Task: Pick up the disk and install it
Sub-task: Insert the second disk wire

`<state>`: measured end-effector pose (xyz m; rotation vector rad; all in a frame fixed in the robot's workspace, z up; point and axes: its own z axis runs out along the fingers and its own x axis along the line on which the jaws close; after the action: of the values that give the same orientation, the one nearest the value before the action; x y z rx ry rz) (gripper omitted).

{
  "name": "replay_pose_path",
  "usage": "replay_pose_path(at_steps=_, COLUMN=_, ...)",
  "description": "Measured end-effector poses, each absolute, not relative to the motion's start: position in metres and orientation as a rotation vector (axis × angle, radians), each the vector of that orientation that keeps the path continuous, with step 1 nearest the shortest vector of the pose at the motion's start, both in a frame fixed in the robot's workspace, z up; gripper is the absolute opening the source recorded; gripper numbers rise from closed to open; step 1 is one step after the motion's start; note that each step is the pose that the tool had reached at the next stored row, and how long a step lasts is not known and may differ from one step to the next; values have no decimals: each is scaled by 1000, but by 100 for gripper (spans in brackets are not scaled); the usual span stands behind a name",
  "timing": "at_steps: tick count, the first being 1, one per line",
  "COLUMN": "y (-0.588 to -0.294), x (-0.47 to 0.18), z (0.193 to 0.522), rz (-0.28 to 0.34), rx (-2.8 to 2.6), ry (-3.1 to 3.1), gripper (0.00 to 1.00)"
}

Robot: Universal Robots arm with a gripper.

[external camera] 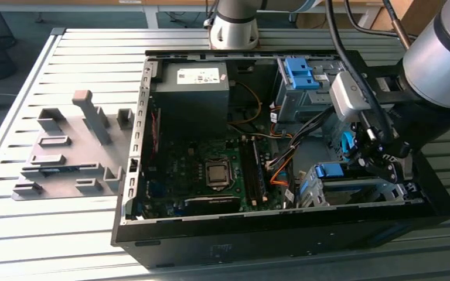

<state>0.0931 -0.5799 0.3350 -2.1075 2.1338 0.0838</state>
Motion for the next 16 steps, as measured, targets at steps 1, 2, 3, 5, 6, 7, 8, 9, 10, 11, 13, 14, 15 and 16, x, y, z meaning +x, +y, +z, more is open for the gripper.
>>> replay_pose_path(at_steps=1, y=-580, x=93, z=335, rz=84, rx=-2108, ry=2134, gripper=16)
replay_pose_path(at_steps=2, y=-580, x=94, z=334, rz=85, rx=-2107, ry=2133, gripper=16)
replay_pose_path(at_steps=3, y=-580, x=94, z=334, rz=85, rx=-2107, ry=2133, gripper=16)
replay_pose_path(at_steps=5, y=-580, x=95, z=333, rz=87, rx=-2106, ry=2133, gripper=16)
replay_pose_path(at_steps=6, y=-580, x=95, z=333, rz=87, rx=-2106, ry=2132, gripper=16)
replay_pose_path(at_steps=7, y=-580, x=95, z=332, rz=87, rx=-2106, ry=2132, gripper=16)
replay_pose_path(at_steps=8, y=-580, x=95, z=332, rz=87, rx=-2106, ry=2132, gripper=16)
replay_pose_path(at_steps=9, y=-580, x=95, z=332, rz=87, rx=-2106, ry=2132, gripper=16)
replay_pose_path(at_steps=10, y=-580, x=95, z=331, rz=88, rx=-2106, ry=2132, gripper=16)
replay_pose_path(at_steps=11, y=-580, x=95, z=331, rz=87, rx=-2106, ry=2132, gripper=16)
replay_pose_path(at_steps=13, y=-580, x=95, z=331, rz=87, rx=-2106, ry=2132, gripper=16)
replay_pose_path(at_steps=14, y=-580, x=95, z=331, rz=87, rx=-2106, ry=2132, gripper=16)
replay_pose_path(at_steps=15, y=-580, x=95, z=331, rz=87, rx=-2106, ry=2132, gripper=16)
replay_pose_path(at_steps=16, y=-580, x=95, z=331, rz=87, rx=-2106, ry=2132, gripper=16)
